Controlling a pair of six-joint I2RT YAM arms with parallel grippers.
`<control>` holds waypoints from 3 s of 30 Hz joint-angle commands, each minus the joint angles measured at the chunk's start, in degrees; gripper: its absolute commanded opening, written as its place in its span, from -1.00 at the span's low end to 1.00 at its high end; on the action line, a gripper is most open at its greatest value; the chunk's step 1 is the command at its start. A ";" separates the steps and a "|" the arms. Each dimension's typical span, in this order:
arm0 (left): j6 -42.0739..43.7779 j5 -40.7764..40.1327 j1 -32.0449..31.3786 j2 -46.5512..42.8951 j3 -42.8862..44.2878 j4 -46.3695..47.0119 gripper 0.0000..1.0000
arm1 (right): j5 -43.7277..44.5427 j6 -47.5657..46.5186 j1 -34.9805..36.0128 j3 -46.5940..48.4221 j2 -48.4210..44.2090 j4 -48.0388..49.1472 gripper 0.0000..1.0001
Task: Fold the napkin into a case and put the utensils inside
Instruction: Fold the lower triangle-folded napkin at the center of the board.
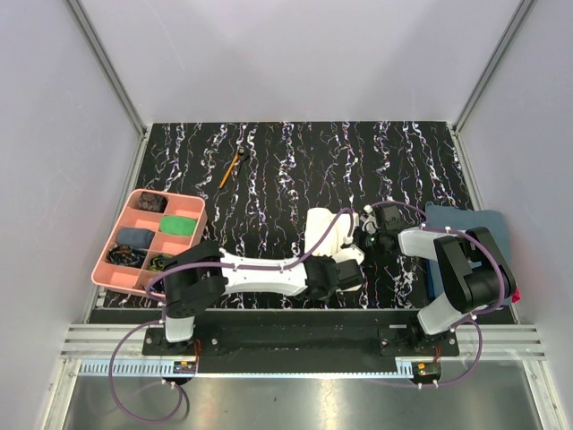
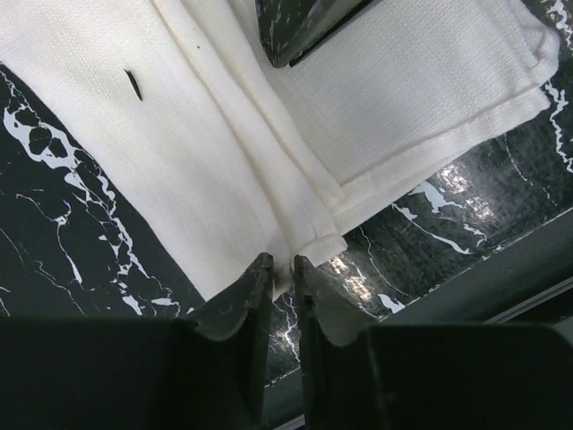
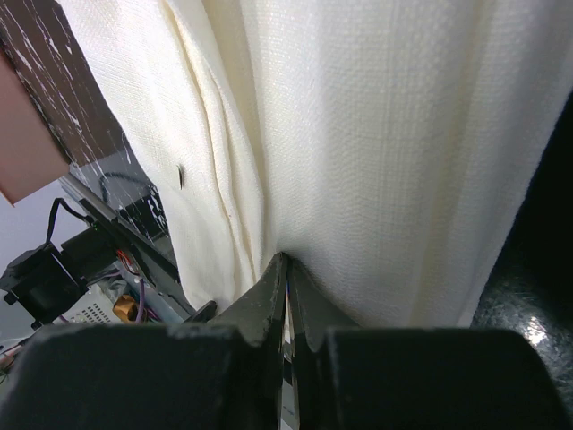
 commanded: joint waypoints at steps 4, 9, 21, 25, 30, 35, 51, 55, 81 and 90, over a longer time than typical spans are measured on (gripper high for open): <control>0.31 -3.10 -0.46 -0.83 1.54 0.47 -0.84 | 0.26 -0.59 -0.17 -0.47 0.25 0.83 -0.85; -0.40 -1.87 -0.46 -3.02 1.72 1.43 -1.00 | -0.01 -0.50 -0.08 -0.47 1.48 1.27 -0.85; -2.07 2.08 0.51 -3.21 2.95 4.51 -1.00 | -0.18 0.03 -0.08 -0.73 0.95 1.53 -0.88; -2.51 3.75 0.95 -1.62 2.07 6.26 -1.00 | -0.10 0.11 -0.08 -0.64 0.86 1.18 -0.88; -3.64 5.07 1.56 0.23 -1.09 9.86 -1.00 | -0.01 0.38 -0.08 -0.47 0.69 1.10 -0.88; -5.05 7.45 2.71 -1.18 -5.58 14.71 -1.00 | -0.27 0.55 -0.08 0.85 -0.54 -0.31 -0.88; -3.83 11.66 6.82 -14.96 -6.72 11.99 -0.24 | 0.87 -1.38 -0.08 5.77 -8.54 -10.67 -0.66; -4.35 14.91 13.41 -23.12 -8.30 12.51 -0.32 | 0.34 -1.56 0.44 6.56 -9.51 -11.82 -0.63; -11.91 31.28 33.82 3.39 -5.67 34.58 -0.89 | 6.04 4.95 13.98 -1.69 0.96 1.71 -0.87; -8.57 31.25 34.08 1.29 -4.44 32.64 -0.89 | 5.26 6.70 13.98 -1.97 -6.24 -1.01 -0.87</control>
